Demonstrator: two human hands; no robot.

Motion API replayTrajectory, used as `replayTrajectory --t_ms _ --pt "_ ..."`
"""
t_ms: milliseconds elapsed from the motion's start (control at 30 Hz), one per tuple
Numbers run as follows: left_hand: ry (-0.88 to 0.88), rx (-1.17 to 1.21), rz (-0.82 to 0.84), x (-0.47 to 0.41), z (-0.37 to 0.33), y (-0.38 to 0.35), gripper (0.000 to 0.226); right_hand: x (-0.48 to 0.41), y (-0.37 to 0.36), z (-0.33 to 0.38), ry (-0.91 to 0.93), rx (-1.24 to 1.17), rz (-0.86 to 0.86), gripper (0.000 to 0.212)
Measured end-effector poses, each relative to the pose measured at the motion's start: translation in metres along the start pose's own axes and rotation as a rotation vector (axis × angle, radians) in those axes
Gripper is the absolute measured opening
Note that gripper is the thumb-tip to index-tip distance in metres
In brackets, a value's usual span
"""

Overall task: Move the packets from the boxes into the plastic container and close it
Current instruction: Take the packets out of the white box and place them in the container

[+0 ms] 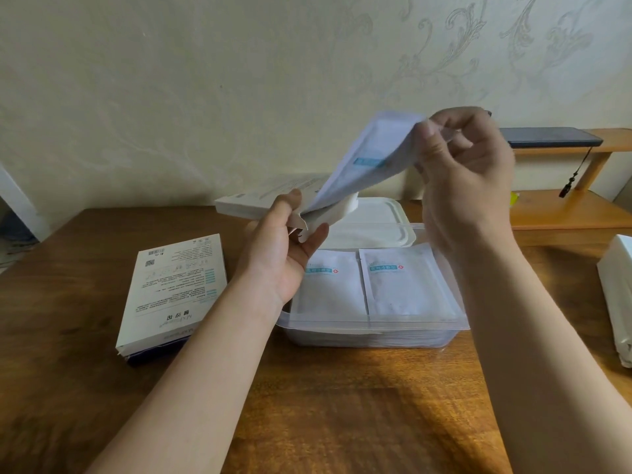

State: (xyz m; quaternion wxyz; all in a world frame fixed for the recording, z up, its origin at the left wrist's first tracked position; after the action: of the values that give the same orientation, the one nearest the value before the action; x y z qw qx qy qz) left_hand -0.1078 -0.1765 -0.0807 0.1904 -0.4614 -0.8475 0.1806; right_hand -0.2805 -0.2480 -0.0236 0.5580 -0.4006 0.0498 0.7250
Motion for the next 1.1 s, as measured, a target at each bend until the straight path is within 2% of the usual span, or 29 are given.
replayTrajectory --t_ms 67,133,167,233,367,567,667,767,833,1000,1100 --pt "-0.021 -0.012 -0.004 -0.001 0.0 0.001 0.017 -0.002 0.005 -0.002 -0.027 -0.004 -0.164 0.015" --pt "-0.04 0.006 -0.007 0.001 0.0 -0.001 0.008 -0.002 0.011 -0.005 -0.029 0.121 -0.29 0.016" --pt "-0.044 0.016 -0.021 0.0 0.0 0.0 0.015 -0.003 0.013 -0.008 -0.044 0.177 -0.324 0.017" --pt "-0.06 0.053 -0.054 -0.001 0.0 0.001 0.012 -0.002 0.016 -0.018 -0.159 0.259 -0.344 0.018" --pt "-0.104 0.101 -0.115 0.0 -0.002 0.003 0.015 0.005 0.015 -0.038 -0.492 0.324 -0.268 0.02" --pt "-0.108 0.106 -0.147 0.0 -0.001 0.006 0.028 0.021 0.009 -0.058 -0.803 0.563 -0.067 0.015" --pt "-0.094 0.105 -0.14 0.0 -0.001 0.006 0.033 0.023 0.005 -0.054 -0.855 0.689 0.13 0.013" --pt "-0.087 0.093 -0.131 0.0 -0.001 0.005 0.028 0.023 0.005 -0.038 -0.788 1.076 0.503 0.047" --pt "-0.087 0.086 -0.131 -0.001 0.0 0.005 0.03 0.023 0.004 -0.029 -0.726 1.273 0.686 0.06" --pt "-0.075 0.079 -0.111 0.0 0.001 0.004 0.032 0.034 -0.002 -0.027 -0.759 1.306 1.08 0.087" --pt "-0.075 0.088 -0.108 -0.001 0.001 0.004 0.04 0.04 -0.008 -0.036 -0.746 1.315 1.189 0.089"
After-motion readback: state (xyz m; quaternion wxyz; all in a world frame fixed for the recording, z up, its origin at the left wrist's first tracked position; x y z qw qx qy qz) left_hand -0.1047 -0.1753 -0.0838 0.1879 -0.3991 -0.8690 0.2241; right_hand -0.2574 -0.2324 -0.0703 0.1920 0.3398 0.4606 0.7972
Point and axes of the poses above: each hand's wrist, its own x-axis away from the middle knuckle, its own y-axis out of the back of the hand, z = x × y, the point moved 2 cm from there along -x, towards the middle knuckle, and after that the axes turned 11 degrees about -x, right-handed, at the moved point
